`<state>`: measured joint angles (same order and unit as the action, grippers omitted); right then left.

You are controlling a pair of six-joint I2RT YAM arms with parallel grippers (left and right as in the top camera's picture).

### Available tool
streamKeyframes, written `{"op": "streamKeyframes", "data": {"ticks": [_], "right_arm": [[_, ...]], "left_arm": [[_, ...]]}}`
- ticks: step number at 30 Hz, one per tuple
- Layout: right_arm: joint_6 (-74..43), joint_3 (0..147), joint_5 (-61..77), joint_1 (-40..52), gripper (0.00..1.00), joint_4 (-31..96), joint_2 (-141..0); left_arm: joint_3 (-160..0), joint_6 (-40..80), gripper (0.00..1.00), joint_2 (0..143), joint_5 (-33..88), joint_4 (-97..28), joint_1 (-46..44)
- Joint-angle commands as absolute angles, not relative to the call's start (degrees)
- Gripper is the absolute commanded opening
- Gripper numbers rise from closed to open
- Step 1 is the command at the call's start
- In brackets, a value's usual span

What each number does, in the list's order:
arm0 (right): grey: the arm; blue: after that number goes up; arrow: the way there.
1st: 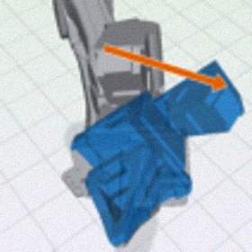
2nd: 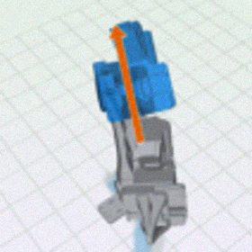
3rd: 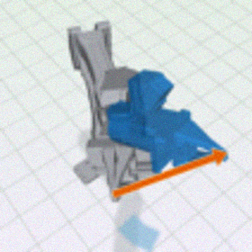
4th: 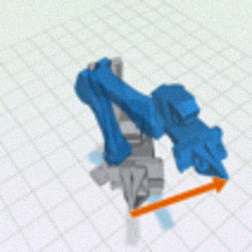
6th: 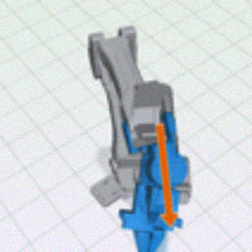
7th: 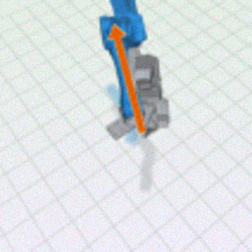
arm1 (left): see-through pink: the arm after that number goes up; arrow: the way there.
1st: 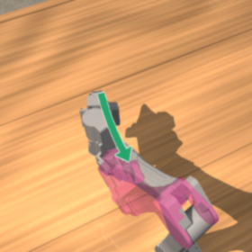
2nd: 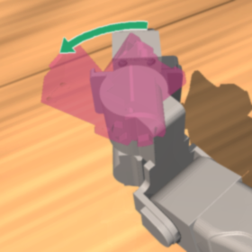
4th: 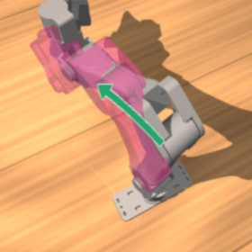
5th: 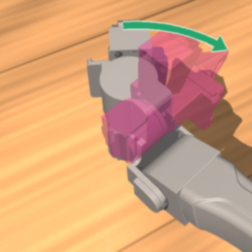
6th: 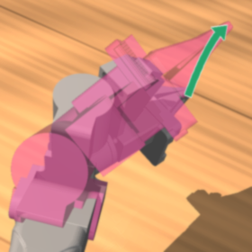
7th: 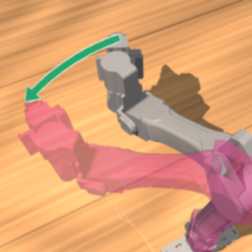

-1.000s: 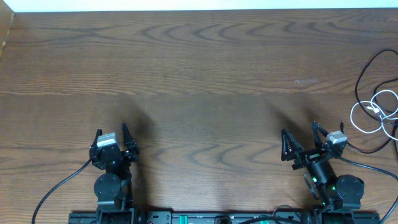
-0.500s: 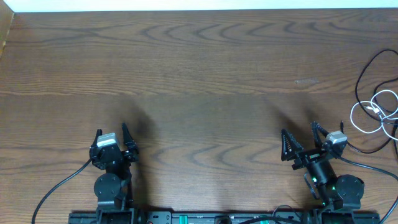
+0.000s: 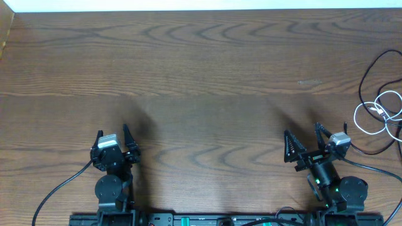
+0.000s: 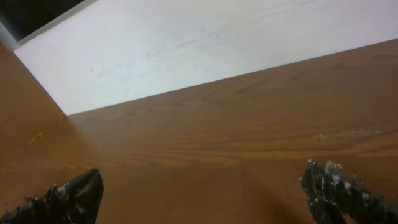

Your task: Untangle cables

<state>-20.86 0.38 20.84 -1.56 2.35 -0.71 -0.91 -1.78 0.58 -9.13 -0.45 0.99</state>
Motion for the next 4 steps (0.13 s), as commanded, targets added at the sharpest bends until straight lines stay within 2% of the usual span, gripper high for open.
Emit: {"op": "streamKeyframes", "data": {"ticks": [1,4], "right_arm": [[-21.4,0.3,20.9,-1.1,0.99,2.6,-0.3],[-21.4,0.3,20.9,-1.1,0.99,2.6,-0.3]], "left_arm": [[-0.2,-2.7,0.66,0.2,-9.7,-3.4,0.8],[-0.2,-2.7,0.66,0.2,-9.7,-3.4,0.8]]}}
